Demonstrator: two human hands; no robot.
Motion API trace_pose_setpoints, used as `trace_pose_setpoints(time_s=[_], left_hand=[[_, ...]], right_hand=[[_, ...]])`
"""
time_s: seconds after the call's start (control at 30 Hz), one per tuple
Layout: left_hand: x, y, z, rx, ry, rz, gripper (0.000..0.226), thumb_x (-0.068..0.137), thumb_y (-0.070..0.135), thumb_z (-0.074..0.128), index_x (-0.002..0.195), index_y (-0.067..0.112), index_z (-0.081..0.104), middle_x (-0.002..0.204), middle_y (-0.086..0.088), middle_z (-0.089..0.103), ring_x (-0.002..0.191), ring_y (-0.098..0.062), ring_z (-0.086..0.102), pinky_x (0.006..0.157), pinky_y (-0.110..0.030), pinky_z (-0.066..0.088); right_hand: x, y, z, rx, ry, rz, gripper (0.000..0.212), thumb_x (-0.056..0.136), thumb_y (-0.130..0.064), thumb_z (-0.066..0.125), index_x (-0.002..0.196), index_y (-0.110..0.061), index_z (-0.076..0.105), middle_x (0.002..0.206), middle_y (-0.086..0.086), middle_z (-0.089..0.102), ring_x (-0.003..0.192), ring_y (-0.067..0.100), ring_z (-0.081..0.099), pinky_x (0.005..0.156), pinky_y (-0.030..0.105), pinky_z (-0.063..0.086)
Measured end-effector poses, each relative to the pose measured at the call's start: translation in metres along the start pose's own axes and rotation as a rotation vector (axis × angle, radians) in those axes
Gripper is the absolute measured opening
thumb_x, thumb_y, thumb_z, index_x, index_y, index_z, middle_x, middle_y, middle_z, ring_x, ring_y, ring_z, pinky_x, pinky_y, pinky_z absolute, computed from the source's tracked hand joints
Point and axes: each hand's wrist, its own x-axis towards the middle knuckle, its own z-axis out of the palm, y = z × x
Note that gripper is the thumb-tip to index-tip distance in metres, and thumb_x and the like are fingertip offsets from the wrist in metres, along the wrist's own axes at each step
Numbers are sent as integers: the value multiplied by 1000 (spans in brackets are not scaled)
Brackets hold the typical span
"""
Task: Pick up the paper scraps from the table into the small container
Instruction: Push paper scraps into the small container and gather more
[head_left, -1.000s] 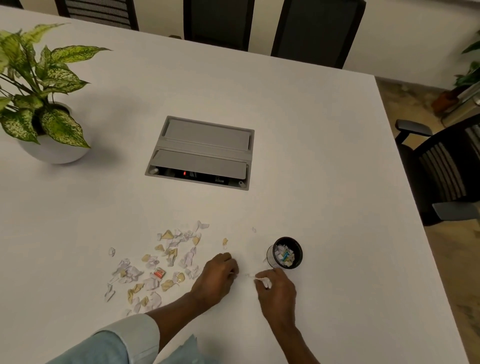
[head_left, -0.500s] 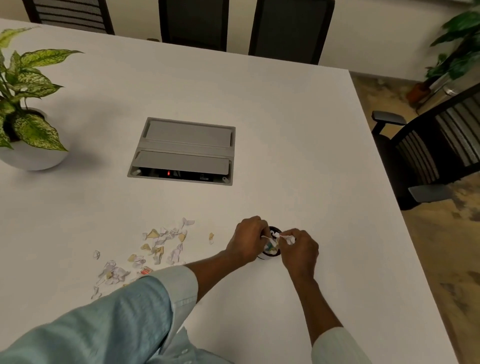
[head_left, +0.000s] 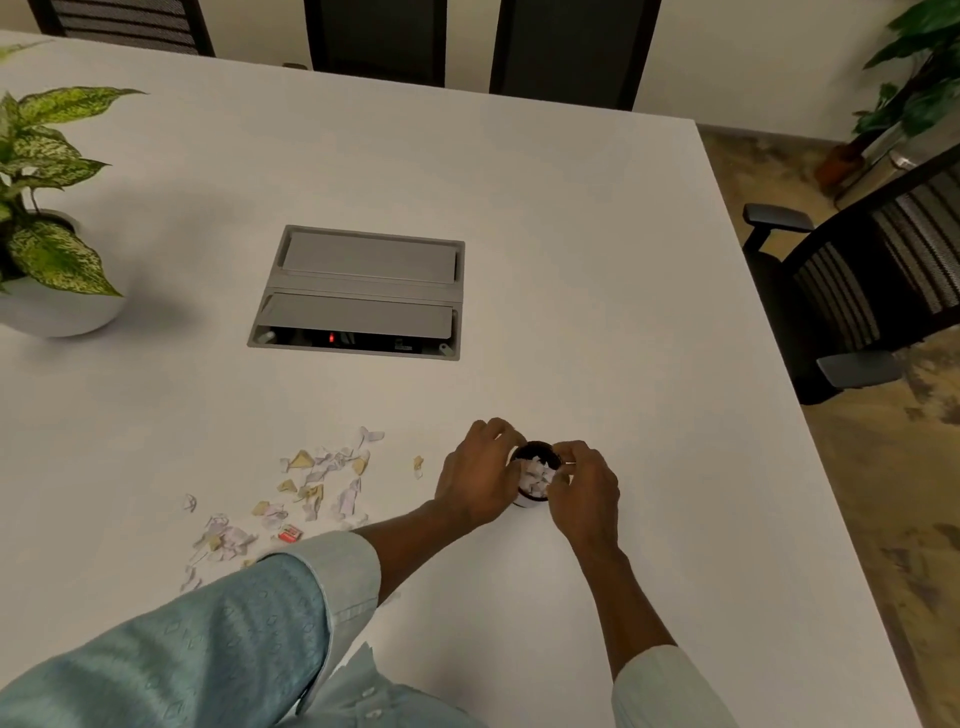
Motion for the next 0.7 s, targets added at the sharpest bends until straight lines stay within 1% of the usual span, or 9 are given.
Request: trace_pose_setpoints(time_s=[0.07,0.17,0.23,0.3,0.37,0.43,0.5,0.57,0.7], left_hand=[[-9,-17,-2,4,-3,-48,23,97,31,62,119,22,63,127,8,54,117,-13,51,77,-37,56],[-31,-54,-6,102,-60,-125,29,96,33,65,122,21,60,132,5,47,121,-15,50,77,-39,58],[-48,-81,-8,202,-134,-152,41,95,33,67,131,16,56,142,0,43,129,-21,46,79,-40,60],[-65,-107,-10,307,-219,-177,59,93,36,68,143,12,47,157,-7,33,144,-28,35,94,-41,57],[-79,-128,-9,392,-305,-201,78,93,40,69,154,7,32,168,-15,16,156,-35,17,115,-44,43],[-90,-142,-7,437,-386,-212,97,92,43,71,160,3,14,171,-18,-5,159,-36,-2,125,-46,28],[-99,-150,-3,458,-448,-211,113,89,43,76,161,2,0,167,-20,-22,157,-36,-15,128,-46,19],[-104,-155,1,470,-474,-198,118,87,39,78,161,1,-6,163,-20,-31,154,-35,-24,129,-43,13],[-103,-156,7,458,-452,-207,116,87,30,80,160,2,-5,164,-18,-32,150,-31,-28,128,-41,14]], right_hand=[[-5,-2,0,21,48,-31,31,91,4,55,111,-17,68,109,6,68,96,23,67,79,26,47],[-20,-5,6,56,67,-101,25,90,1,60,100,-19,70,102,2,68,89,19,68,77,30,54],[-33,-5,16,57,14,-158,21,88,-2,66,96,-21,70,98,-3,69,82,12,66,75,28,56],[-47,-2,30,34,-91,-191,19,88,-5,67,95,-22,70,98,-7,68,79,7,65,75,26,57],[-58,2,45,-49,-214,-208,19,90,-9,64,102,-22,71,104,-8,66,88,11,66,80,31,57],[-65,6,60,-221,-317,-249,27,94,-12,58,117,-21,68,118,-3,63,103,17,65,87,33,54],[-67,7,72,-406,-396,-307,40,96,-9,53,135,-17,57,137,2,53,122,20,57,91,32,54],[-65,5,81,-545,-465,-325,56,94,-4,52,148,-15,41,156,8,35,138,23,45,92,33,55],[-57,-4,97,-692,-508,-340,77,90,6,53,158,-7,18,166,24,9,148,31,33,87,34,58]])
